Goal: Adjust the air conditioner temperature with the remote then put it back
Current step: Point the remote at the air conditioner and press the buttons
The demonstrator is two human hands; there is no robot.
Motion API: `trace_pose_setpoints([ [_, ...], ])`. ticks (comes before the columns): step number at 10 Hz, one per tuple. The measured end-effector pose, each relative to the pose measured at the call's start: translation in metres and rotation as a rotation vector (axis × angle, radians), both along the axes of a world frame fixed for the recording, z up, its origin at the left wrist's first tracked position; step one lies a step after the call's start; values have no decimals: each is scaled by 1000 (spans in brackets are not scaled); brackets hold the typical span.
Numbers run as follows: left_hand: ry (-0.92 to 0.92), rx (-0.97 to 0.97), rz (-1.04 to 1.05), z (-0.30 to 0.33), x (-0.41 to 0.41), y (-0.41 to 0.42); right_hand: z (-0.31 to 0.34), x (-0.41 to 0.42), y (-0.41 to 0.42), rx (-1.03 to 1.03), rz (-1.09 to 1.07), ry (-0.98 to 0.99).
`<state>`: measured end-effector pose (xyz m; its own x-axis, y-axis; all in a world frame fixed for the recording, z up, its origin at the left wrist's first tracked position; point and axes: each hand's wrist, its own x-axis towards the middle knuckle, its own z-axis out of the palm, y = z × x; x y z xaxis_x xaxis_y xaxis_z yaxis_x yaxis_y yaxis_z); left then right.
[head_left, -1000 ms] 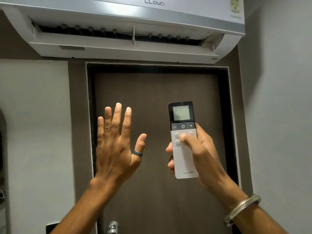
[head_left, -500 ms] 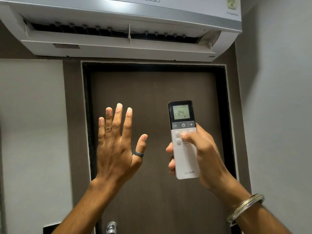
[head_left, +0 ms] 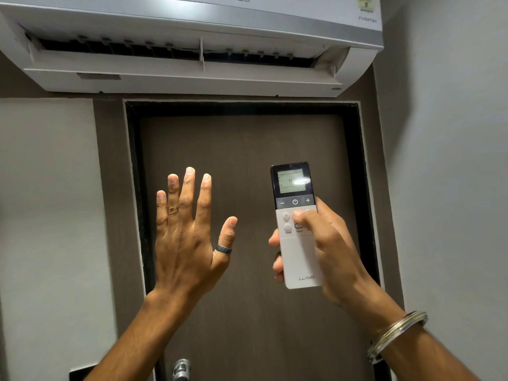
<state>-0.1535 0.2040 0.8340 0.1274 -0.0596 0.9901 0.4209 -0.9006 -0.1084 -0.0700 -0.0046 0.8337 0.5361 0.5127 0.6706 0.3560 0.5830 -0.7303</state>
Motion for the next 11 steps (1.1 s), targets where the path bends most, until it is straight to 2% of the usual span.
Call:
trace_pose_setpoints([
  [11,9,4,-15,-10,-3,-4,-10,-5,-8,-28,-35,28],
])
